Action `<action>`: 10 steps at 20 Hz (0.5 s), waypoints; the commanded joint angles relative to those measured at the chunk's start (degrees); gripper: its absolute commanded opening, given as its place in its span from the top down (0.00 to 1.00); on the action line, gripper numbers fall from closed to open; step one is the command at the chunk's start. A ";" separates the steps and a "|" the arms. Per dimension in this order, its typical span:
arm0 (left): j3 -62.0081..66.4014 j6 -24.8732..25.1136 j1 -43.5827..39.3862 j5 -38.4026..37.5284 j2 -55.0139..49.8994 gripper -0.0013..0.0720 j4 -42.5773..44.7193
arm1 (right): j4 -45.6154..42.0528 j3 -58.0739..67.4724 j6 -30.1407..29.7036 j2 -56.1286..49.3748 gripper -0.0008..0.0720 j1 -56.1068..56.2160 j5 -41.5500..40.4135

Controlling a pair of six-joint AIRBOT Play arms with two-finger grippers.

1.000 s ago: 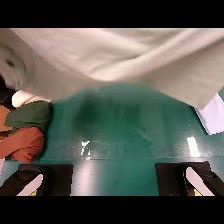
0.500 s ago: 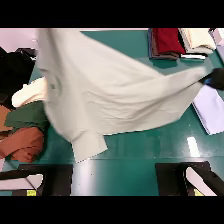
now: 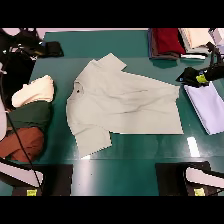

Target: Fold the shirts.

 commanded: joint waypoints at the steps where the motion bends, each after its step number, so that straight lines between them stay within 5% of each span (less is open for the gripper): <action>1: -9.31 -0.26 4.72 -6.51 5.38 0.19 -1.25 | 0.55 -0.87 -2.25 1.73 0.41 0.07 1.14; 10: -65.61 -0.07 5.35 7.26 31.67 0.19 -9.25 | 1.03 -10.60 -3.04 13.60 0.43 0.11 0.22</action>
